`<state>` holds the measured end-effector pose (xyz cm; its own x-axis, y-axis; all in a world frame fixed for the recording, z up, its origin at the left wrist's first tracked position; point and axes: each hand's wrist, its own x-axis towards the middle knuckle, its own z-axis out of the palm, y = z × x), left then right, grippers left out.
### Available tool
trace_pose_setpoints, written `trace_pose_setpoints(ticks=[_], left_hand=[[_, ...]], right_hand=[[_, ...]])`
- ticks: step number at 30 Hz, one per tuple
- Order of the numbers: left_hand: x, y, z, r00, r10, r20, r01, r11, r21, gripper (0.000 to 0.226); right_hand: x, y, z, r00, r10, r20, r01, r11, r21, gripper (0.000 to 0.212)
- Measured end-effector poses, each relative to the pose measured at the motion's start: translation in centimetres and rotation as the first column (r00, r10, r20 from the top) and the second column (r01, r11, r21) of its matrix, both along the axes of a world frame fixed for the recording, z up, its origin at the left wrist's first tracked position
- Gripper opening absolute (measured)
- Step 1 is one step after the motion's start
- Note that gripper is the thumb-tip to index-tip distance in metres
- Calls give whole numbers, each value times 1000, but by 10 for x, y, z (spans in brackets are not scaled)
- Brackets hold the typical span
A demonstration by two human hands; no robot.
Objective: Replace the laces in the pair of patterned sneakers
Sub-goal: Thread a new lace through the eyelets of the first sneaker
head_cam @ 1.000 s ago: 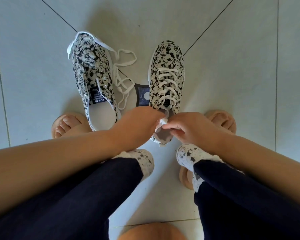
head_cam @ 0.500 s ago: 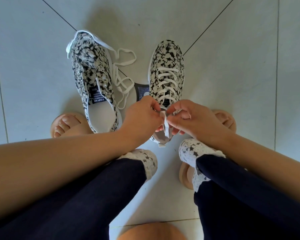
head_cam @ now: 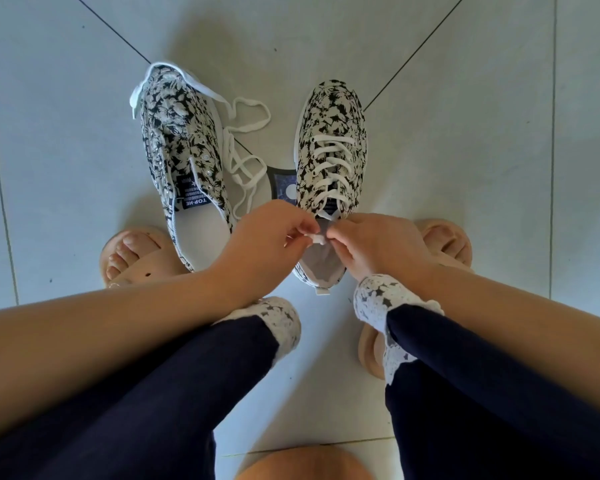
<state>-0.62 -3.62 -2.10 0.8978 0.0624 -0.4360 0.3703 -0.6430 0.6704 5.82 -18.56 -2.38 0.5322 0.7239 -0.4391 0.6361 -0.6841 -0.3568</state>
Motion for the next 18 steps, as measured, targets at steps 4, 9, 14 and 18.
trace_pose_setpoints(ticks=[4,9,14,18], left_hand=[[-2,-5,-5,988,-149,50,151,988,-39,21],[-5,-11,-20,792,-600,113,576,796,188,38],[-7,-7,-22,713,-685,152,567,690,449,23],[-3,-3,-22,823,-556,113,490,797,352,10]], right_hand=[[-1,-3,0,994,-45,-101,36,995,-96,21],[3,-14,-2,912,-374,-167,394,913,104,13],[2,-14,-10,950,-254,-180,272,959,83,8],[1,-16,-13,960,-213,-185,231,969,84,10]])
